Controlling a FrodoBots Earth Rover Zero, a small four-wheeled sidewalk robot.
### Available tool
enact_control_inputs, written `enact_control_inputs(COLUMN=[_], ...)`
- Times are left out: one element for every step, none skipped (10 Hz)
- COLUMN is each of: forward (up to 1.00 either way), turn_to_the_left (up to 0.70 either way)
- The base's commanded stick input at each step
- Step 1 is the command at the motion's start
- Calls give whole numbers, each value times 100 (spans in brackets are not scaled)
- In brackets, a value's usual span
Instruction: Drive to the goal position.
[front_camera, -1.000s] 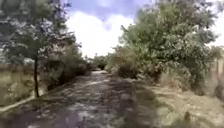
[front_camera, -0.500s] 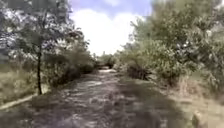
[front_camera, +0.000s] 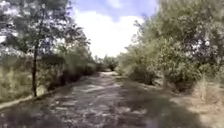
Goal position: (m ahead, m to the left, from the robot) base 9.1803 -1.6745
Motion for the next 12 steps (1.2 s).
enact_control_inputs(forward=[100,100,100,100,100,100,100,100,100,100,100,100], turn_to_the_left=[0,0,0,0,0,0,0,0,0,0,0,0])
